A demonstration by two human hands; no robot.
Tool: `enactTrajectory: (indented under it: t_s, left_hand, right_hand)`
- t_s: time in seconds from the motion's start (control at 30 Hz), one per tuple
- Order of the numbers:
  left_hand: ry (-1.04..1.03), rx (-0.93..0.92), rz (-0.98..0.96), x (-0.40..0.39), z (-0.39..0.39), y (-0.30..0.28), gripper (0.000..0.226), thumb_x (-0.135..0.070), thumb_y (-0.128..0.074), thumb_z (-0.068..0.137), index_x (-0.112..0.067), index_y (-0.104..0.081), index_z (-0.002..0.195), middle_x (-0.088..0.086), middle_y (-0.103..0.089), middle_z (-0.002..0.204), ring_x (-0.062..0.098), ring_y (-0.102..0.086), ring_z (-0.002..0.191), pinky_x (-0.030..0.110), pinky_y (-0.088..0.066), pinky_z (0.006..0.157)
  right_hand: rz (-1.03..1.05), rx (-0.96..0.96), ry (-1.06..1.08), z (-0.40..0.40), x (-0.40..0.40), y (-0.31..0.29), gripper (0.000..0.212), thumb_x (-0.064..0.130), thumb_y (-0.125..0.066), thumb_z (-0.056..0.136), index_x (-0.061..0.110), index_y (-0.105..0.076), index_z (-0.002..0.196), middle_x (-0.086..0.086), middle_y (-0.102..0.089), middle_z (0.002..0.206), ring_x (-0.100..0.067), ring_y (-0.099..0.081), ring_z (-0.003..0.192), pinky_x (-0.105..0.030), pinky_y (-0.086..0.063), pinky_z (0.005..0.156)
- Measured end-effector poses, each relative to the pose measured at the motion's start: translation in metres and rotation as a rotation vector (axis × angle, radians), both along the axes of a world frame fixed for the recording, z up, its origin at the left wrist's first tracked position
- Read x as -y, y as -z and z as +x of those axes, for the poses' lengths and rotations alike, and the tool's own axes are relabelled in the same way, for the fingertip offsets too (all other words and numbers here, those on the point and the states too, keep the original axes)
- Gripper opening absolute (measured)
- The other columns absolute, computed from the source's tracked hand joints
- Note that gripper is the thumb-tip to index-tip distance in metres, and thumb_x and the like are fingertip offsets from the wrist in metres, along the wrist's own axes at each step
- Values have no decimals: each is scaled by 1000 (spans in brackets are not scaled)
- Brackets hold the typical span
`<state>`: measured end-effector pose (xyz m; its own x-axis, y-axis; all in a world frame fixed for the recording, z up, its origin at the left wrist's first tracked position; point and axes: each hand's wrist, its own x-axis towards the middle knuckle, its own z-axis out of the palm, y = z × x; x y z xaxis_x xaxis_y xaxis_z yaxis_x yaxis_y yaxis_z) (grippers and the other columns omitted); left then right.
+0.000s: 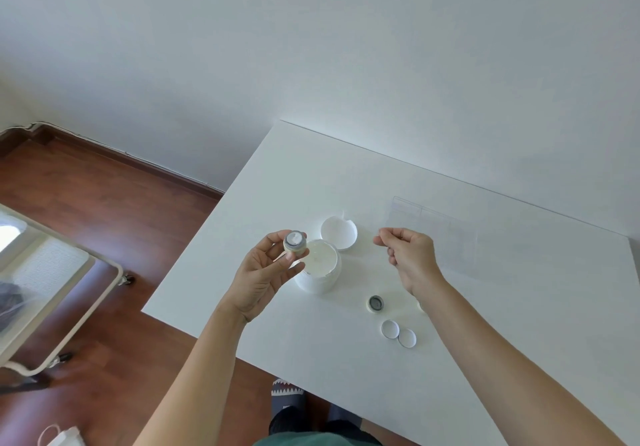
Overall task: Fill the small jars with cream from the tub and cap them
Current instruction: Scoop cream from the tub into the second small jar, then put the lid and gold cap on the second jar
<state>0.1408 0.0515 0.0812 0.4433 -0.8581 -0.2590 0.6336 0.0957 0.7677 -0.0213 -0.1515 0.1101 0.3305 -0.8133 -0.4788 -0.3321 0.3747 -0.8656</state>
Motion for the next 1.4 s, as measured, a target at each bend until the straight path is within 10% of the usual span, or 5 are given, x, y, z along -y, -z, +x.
enactTrajectory:
  t_s: [0.5,0.83,1.4]
  left_hand:
    - [-11,6,8,1,-9,-3,32,-1,-62,87,-8,-57,118,6,-68,125,28,-68,111,32,-55,92]
    - [38,7,-7,16,-11,-1,30,-2,-62,88,-9,-59,117,5,-68,124,29,-67,114,33,-54,93]
    - [212,-44,7,71,-68,-6,33,-5,-62,88,-8,-57,120,13,-65,123,26,-65,119,30,-54,92]
  right_hand:
    - [64,-311,36,43,4,85,21,14,-65,85,17,-64,64,4,-69,71,-5,-45,57,-21,-35,51]
    - [27,-327,-80,32,12,91,12,9,-55,90,11,-66,86,-4,-73,81,-4,-45,60,-21,-37,58]
    - [-451,-718,-358,-150,3,76,29,-3,-40,85,2,-67,95,-11,-68,94,-26,-60,80,-29,-51,67]
